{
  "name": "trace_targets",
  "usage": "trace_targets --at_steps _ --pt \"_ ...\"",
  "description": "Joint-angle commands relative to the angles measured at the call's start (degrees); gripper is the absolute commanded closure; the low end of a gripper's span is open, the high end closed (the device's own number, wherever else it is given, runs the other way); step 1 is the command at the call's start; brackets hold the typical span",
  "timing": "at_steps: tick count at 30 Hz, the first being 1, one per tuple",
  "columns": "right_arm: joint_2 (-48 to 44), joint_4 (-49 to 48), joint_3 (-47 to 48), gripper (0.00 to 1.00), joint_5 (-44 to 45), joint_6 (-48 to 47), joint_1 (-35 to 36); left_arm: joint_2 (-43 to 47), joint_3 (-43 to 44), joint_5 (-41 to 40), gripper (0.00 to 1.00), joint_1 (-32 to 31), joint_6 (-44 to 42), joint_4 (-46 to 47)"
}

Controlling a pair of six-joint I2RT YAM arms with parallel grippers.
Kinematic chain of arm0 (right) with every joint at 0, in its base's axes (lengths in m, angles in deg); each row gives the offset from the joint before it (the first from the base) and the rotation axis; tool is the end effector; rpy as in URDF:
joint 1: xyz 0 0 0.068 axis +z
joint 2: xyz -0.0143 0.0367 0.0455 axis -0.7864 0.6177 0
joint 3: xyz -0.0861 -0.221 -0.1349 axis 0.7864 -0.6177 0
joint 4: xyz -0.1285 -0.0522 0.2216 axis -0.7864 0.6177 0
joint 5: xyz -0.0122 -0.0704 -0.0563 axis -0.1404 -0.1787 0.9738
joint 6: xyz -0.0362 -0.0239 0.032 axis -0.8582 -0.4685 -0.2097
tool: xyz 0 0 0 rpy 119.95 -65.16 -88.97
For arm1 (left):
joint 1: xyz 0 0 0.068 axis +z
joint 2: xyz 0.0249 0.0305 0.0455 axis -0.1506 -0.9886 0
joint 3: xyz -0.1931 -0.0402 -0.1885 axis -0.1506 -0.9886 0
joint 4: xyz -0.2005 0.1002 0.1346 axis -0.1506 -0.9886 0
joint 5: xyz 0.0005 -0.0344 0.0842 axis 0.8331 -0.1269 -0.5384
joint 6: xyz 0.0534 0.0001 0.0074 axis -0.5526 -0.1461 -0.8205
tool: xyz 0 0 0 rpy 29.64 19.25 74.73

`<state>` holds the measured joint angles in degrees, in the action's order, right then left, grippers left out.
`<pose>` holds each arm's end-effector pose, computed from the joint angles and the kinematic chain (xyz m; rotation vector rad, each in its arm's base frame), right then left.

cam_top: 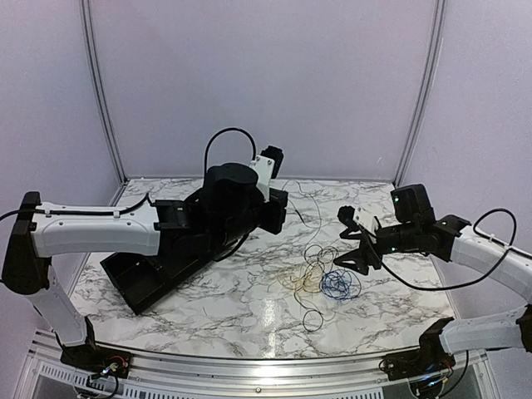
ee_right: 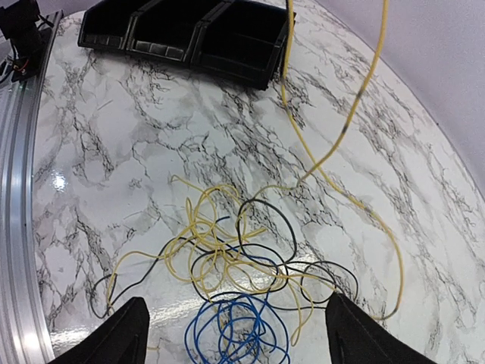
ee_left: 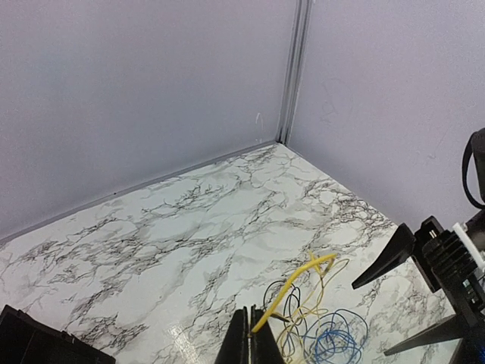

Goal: Untangle the cables

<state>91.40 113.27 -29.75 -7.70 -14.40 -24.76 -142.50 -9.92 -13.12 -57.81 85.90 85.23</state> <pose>0.1889 0.1168 0.2631 -1.3168 1.8052 0.5663 0.1772 -0.3675 0.3371 0.4960 1.6904 -0.6026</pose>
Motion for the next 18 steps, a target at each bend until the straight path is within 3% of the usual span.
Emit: trace_targets --at_steps 1,7,11,14,18 --pt "3.42 -8.27 -2.32 0.20 2.85 -3.12 -0.41 1.99 -1.87 -4.97 1.00 -0.06 2.95 0.15" --pt "10.26 -10.80 -2.96 0.21 2.54 -10.45 -1.69 1.93 -5.62 -6.05 1.00 0.56 5.02 1.90" --pt "14.97 -13.89 -3.05 0.02 2.76 -16.29 -2.89 0.43 -6.58 -5.72 1.00 1.84 8.23 2.89" --pt "17.62 -17.14 -3.16 0.01 2.32 -20.67 -3.01 -0.62 -6.49 -5.35 1.00 2.29 9.06 3.15" --pt "24.74 -13.08 1.49 0.02 1.57 -25.57 -3.07 -1.74 -6.65 -4.80 1.00 2.66 9.84 3.20"
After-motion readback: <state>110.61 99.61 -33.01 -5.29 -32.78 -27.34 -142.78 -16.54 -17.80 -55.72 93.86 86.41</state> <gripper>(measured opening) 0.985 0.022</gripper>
